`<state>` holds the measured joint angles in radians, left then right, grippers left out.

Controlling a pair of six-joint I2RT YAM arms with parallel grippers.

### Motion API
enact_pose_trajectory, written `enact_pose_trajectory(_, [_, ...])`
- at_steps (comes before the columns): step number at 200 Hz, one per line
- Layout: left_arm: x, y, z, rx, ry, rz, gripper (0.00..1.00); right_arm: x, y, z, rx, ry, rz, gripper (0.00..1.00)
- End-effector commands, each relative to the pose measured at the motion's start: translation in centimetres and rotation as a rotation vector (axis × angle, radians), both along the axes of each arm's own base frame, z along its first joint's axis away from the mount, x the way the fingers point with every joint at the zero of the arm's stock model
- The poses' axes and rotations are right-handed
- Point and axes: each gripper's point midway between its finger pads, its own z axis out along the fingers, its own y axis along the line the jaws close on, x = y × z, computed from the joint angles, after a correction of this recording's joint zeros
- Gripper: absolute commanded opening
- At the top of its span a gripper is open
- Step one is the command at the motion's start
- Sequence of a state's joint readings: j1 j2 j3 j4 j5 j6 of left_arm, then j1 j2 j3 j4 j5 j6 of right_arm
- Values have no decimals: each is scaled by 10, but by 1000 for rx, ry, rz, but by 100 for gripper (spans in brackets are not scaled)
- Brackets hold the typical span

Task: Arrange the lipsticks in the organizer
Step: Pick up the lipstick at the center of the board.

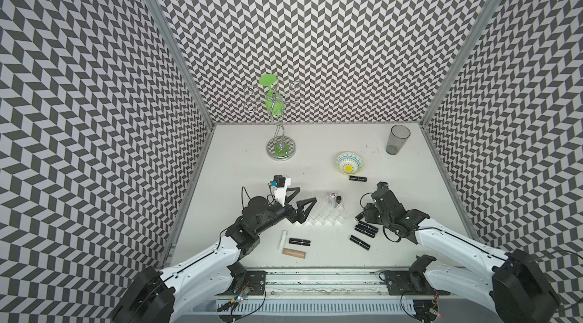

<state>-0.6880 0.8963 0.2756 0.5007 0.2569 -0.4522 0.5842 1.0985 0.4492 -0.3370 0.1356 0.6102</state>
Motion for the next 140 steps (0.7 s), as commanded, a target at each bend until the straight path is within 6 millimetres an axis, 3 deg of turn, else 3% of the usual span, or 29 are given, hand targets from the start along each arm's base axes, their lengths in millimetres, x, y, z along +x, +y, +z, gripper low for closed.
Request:
enact_pose_trajectory(1, [-3,1,-8,24,1,-1,100,7,18,-1,68,-3,51,43])
enact_pose_trajectory(41, [-2,3,-10,35,0,6,100,13,27,-18,62,36,81,45])
enact_pose_trajectory(64, [0,4,-13,48,2,22,100,18,22,-26,7,63,58,43])
enact_pose_trajectory(121, [0,3,-14,54,5,19,100,37,28,-25,-24,47,55,13])
enact_pose_trajectory(140, [0,4,-14,56,4,22,100,42,27,-29,-61,56,63,8])
